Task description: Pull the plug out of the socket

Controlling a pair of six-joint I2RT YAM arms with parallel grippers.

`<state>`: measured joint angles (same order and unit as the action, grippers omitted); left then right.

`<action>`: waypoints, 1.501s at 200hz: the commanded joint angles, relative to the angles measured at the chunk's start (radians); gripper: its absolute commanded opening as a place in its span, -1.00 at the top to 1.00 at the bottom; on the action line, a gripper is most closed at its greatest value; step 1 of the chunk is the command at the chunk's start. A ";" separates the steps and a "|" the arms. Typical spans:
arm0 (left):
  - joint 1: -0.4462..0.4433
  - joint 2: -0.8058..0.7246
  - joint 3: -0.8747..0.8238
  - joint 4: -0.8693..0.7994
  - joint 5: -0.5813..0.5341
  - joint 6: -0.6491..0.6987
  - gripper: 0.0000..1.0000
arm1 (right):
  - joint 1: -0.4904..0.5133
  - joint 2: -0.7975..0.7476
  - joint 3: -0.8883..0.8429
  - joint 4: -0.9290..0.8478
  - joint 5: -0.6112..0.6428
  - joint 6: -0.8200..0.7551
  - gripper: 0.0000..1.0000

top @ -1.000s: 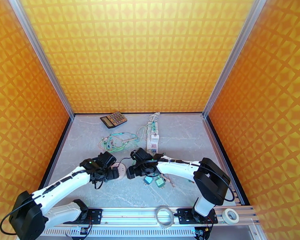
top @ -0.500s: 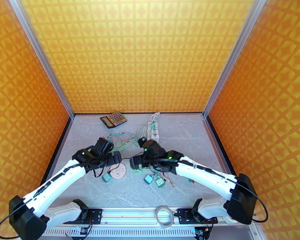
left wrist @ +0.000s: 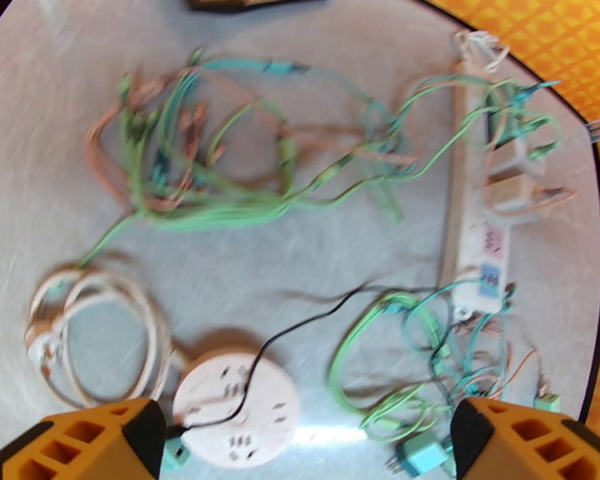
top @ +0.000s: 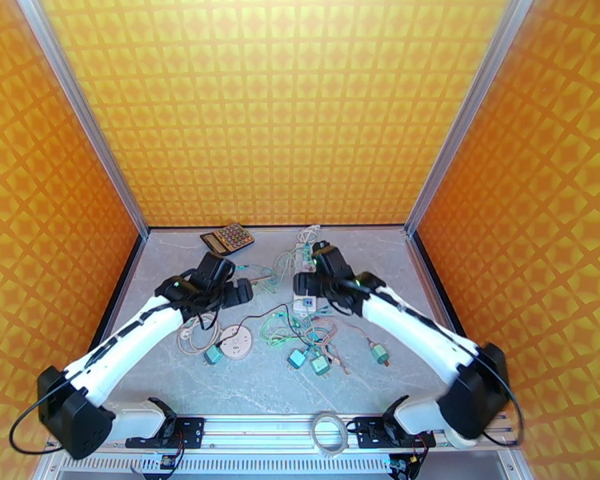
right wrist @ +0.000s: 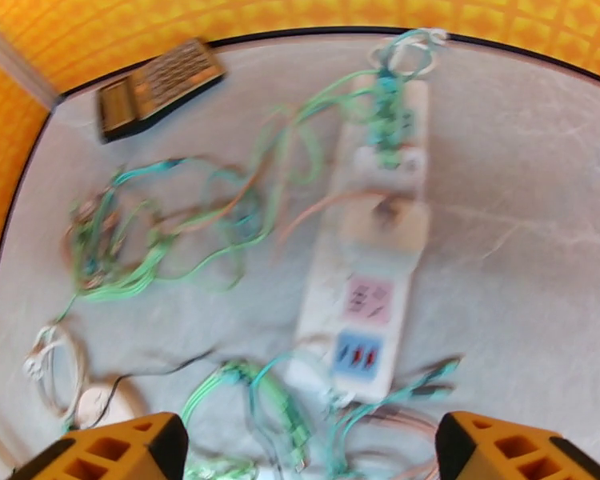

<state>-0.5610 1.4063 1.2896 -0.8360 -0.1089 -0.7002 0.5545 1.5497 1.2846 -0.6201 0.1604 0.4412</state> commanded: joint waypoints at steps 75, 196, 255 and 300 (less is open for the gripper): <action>0.020 0.139 0.009 0.083 0.199 0.161 -0.98 | -0.071 0.390 0.286 -0.109 0.068 0.051 -0.43; 0.016 0.169 -0.182 0.306 0.382 0.075 -0.84 | -0.116 0.590 0.449 -0.104 0.034 -0.047 -0.18; 0.014 0.313 -0.108 0.399 0.387 0.042 -0.73 | -0.106 0.500 0.332 -0.027 -0.134 -0.087 0.12; 0.008 0.447 0.003 0.454 0.437 0.012 -0.45 | -0.061 0.401 0.225 -0.005 -0.196 -0.070 0.10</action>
<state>-0.5480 1.8038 1.2140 -0.4461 0.2813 -0.6617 0.4522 2.0285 1.5555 -0.6342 0.0834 0.3691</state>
